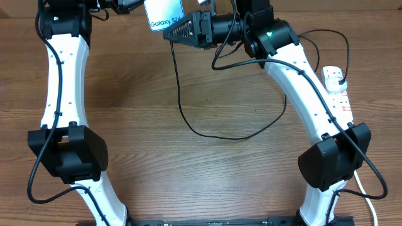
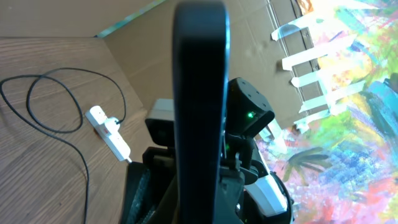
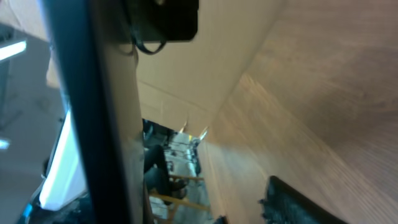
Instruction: Plug charger to phone and switch on socket
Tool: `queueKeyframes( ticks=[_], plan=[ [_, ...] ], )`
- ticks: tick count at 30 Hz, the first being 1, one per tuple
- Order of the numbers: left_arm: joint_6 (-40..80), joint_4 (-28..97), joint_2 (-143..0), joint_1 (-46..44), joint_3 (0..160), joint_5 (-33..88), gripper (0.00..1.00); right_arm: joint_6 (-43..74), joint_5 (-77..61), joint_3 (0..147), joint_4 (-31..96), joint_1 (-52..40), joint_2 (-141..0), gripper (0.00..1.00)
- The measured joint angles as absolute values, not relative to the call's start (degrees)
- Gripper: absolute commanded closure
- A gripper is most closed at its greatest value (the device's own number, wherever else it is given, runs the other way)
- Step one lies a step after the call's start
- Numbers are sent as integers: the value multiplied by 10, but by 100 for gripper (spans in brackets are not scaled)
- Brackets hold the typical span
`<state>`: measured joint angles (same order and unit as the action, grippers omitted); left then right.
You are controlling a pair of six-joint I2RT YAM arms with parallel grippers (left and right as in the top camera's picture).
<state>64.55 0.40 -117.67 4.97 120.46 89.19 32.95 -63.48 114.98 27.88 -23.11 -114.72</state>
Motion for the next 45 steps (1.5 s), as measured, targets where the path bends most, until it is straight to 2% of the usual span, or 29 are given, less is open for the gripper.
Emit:
queueKeyframes(
  ticks=[7, 12, 17, 25, 33, 45],
  plan=[
    [609, 33, -1176, 60, 1205, 892, 96, 317, -639, 1150, 367, -222, -1147, 9],
    [518, 188, -1180, 64, 1200, 884, 96, 278, -606, 1151, 502, -167, -1142, 0],
    [376, 369, -1202, 63, 1195, 847, 96, 251, -472, 1151, 641, -98, -1110, 0],
    [156, 635, -1242, 18, 1192, 693, 96, 241, -306, 1151, 734, -83, -1096, 0],
    [73, 689, -1277, -53, 1192, 626, 96, 239, -252, 1151, 748, -83, -1096, 0],
    [33, 737, -1327, -86, 1192, 599, 96, 239, -223, 1151, 751, -83, -1096, 0]
  ],
)
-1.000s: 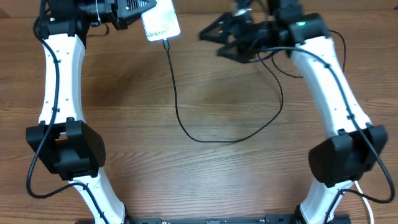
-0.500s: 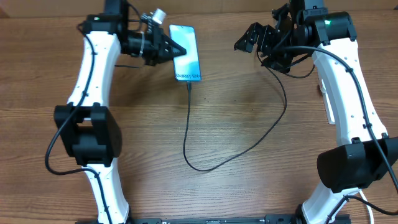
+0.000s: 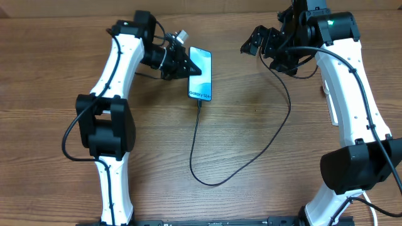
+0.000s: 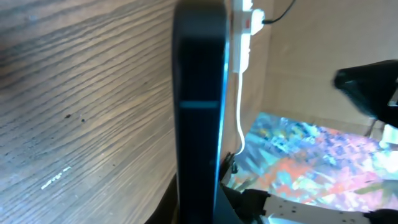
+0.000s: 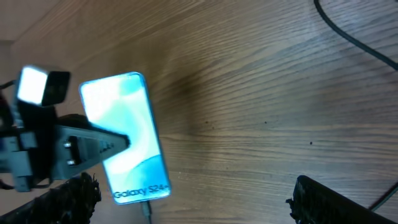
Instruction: Plug charger to phone and switch on socket
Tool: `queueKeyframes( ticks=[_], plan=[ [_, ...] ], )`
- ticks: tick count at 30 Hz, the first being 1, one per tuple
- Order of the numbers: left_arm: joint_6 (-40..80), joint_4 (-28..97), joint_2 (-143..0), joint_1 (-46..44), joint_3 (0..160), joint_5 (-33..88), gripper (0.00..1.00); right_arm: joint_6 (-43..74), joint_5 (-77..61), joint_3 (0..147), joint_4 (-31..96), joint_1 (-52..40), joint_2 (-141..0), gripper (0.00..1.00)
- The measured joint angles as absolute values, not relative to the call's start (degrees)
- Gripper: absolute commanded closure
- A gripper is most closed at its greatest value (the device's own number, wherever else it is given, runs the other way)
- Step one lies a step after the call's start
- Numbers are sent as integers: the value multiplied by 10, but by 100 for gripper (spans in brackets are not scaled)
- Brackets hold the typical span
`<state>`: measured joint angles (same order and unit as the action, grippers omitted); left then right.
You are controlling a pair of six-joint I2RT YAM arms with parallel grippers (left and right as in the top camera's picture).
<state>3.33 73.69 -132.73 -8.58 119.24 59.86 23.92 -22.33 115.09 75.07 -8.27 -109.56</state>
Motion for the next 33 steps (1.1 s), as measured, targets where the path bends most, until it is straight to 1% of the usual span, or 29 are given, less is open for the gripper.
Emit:
queueKeyframes(
  ticks=[14, 18, 23, 27, 33],
  plan=[
    [13, 726, -1348, -112, 1192, 548, 96, 239, -221, 1151, 747, -83, -1096, 0],
    [15, 682, -1348, -116, 1181, 519, 96, 239, -220, 1151, 747, -83, -1096, 0],
    [46, 604, -1351, -115, 1107, 509, 96, 239, -221, 1151, 747, -83, -1096, 0],
    [59, 572, -1352, -116, 1059, 507, 96, 239, -220, 1151, 748, -83, -1096, 0],
    [65, 541, -1352, -116, 1040, 498, 96, 239, -220, 1151, 748, -83, -1096, 0]
  ],
)
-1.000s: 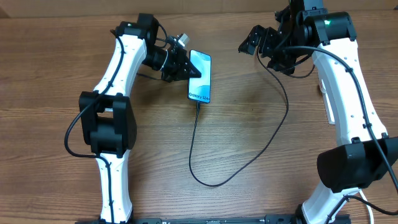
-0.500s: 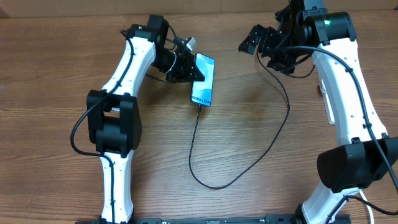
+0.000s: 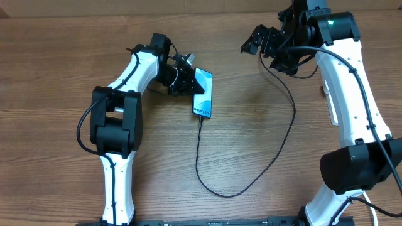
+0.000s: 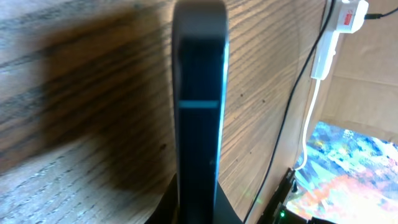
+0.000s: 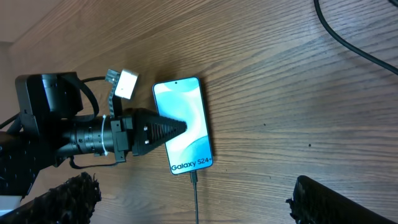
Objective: Plug charger to phone and switch on socket
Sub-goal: 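Lay the phone flat on the table with the left gripper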
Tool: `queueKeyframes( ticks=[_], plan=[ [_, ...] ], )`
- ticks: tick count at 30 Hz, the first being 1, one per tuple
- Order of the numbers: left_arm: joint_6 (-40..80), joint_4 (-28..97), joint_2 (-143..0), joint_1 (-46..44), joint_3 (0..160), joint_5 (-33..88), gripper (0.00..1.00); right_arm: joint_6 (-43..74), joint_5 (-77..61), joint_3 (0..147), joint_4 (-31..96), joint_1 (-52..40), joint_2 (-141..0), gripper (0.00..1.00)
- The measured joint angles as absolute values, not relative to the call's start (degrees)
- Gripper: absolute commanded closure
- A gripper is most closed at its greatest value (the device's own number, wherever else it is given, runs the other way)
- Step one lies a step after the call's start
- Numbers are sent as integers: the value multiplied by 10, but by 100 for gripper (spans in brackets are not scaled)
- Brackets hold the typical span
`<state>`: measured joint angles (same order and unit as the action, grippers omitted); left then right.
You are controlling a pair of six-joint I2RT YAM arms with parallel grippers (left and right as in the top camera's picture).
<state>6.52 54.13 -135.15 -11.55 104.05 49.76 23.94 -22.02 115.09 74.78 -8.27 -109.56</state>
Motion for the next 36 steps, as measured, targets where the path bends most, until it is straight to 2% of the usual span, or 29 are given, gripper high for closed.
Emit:
queueKeyframes(
  ticks=[11, 16, 18, 19, 22, 24, 25, 27, 36],
  plan=[
    [93, 539, -1369, -116, 1039, 492, 95, 239, -220, 1151, 748, -83, -1096, 0],
    [93, 538, -1370, -116, 1039, 492, 86, 239, -220, 1151, 748, -83, -1096, 0],
    [93, 537, -1370, -116, 1039, 485, 78, 239, -220, 1151, 748, -83, -1096, 0],
    [93, 536, -1371, -116, 1039, 471, 67, 239, -220, 1151, 748, -83, -1096, 0],
    [93, 535, -1377, -116, 1039, 452, 53, 239, -217, 1151, 751, -83, -1096, 0],
    [93, 535, -1376, -116, 1039, 454, 48, 239, -212, 1151, 752, -83, -1096, 0],
    [94, 535, -1375, -117, 1040, 454, 28, 239, -204, 1151, 755, -83, -1096, 0],
    [93, 536, -1373, -117, 1043, 456, 0, 239, -180, 1151, 758, -83, -1096, 0],
    [104, 546, -1359, -104, 1058, 442, 0, 216, -139, 1151, 806, -18, -1096, 0]
  ],
)
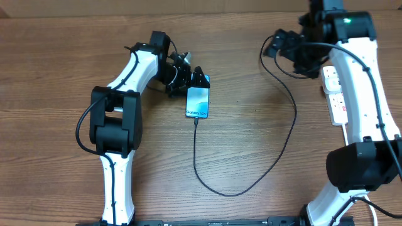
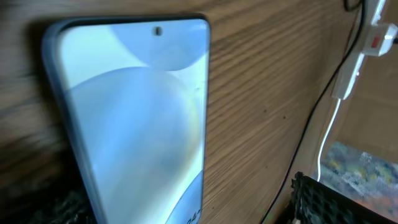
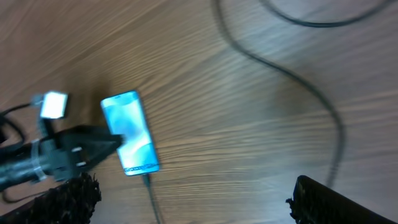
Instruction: Plug charger to phone and switch on socket
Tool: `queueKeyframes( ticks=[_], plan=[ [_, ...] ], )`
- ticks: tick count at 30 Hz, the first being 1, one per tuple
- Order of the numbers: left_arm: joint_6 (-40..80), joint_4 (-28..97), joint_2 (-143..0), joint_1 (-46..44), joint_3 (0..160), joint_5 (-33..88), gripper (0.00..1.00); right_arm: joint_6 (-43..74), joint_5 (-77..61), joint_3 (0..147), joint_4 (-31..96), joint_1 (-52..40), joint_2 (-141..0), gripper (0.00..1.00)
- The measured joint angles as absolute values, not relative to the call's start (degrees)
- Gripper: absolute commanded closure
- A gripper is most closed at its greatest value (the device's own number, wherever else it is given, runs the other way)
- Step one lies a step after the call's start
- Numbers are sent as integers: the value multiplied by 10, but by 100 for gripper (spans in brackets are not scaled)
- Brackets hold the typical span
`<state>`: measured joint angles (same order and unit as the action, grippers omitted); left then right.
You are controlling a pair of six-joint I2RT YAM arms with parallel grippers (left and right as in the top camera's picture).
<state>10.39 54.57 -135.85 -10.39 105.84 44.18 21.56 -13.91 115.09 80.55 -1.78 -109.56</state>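
Observation:
The phone (image 1: 197,102) lies flat on the wooden table, screen up and lit, with the black charger cable (image 1: 290,125) plugged into its lower end. My left gripper (image 1: 195,79) is open just beyond the phone's top edge; the left wrist view shows the phone (image 2: 134,118) screen-up between its spread fingers (image 2: 317,199). My right gripper (image 1: 277,46) hangs open and empty high over the back right; from it I see the phone (image 3: 130,142) and the cable (image 3: 280,74) far below. The white socket strip (image 1: 336,94) lies at the right edge.
The cable loops from the phone down across the table's middle and up to the back right. The socket strip (image 2: 376,38) with a red switch and its white lead show at the left wrist view's upper right. The right arm's white links stand beside the strip.
The phone, then held on its edge in my shut left gripper, now lies flat on the table and the left gripper is open. My right gripper has shifted right, closer to the socket strip.
First my left gripper held the phone up at the table's far edge with the right gripper right at it. Then the phone, cable plugged in, was lower over the table and the right gripper stood apart, open. It came nearer the table, and now lies flat, released.

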Motion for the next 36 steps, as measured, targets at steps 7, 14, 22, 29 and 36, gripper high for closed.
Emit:
queueKeyframes(
  ticks=[7, 14, 22, 29, 36],
  plan=[
    [106, 609, -1362, -60, 1104, 345, 0, 190, -130, 1151, 814, 65, -1096, 0],
    [100, 660, -1362, -56, 1192, 265, 0, 183, -125, 1151, 817, 118, -1096, 0],
    [99, 657, -1206, -56, 1276, 224, 0, 183, -124, 1151, 812, 134, -1096, 0],
    [99, 669, -1006, -56, 1301, 156, 0, 182, -117, 1151, 832, 141, -1096, 0],
    [99, 723, -1014, -56, 1299, 128, 0, 193, -83, 1151, 865, 255, -1096, 0]
  ],
)
